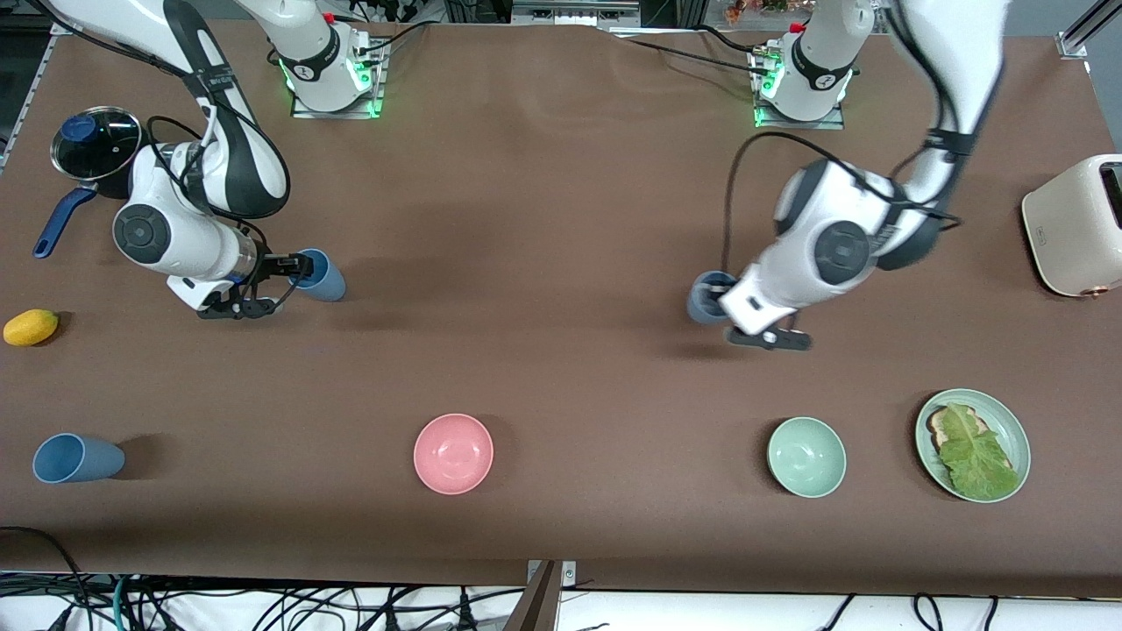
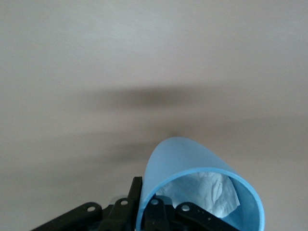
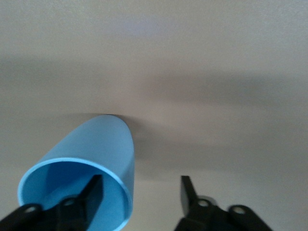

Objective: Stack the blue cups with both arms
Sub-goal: 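Grasp the tissue cup with the left gripper while the right gripper grasps another, then carry both blue cups toward each other at the table middle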

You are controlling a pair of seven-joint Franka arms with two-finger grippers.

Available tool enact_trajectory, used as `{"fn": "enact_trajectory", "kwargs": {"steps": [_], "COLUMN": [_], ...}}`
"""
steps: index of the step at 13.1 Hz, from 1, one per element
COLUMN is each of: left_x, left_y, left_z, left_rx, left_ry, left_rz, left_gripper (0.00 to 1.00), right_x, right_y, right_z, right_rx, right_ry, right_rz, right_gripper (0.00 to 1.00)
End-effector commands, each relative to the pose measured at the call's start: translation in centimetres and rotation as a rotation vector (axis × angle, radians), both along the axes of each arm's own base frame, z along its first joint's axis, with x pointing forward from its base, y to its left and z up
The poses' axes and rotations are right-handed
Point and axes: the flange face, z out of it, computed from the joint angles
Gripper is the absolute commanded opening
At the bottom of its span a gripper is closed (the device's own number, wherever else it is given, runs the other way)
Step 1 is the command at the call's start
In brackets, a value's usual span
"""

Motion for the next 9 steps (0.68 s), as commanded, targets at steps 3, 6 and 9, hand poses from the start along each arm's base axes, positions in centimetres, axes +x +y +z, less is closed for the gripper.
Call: {"fn": "enact_trajectory", "kwargs": {"steps": [3,6,9], "left_x": [0.5,-0.3,-0.8], "left_y": [-8.6,-11.3,-13.6], "left_z": [-4.0,-6.3,-6.9], "left_rx": [-0.075,-0.138,-0.213], "left_ry": [-0.073,-0.09,-0.072], "left_rz": [0.148,0.195,0.24], "left_gripper": [0.0,0.0,0.0], "right_x": [-0.1,0.9,2.9], "right_y": [0.5,0.6,3.4], "right_z": [-0.1,1.2,4.7], "right_rx": [0.0,-0.005,-0.028], "right_ry": [0.003,0.014,0.026], "right_rz": [-0.004,-0.042,-0.132], "right_gripper": [0.0,0.0,0.0]}}
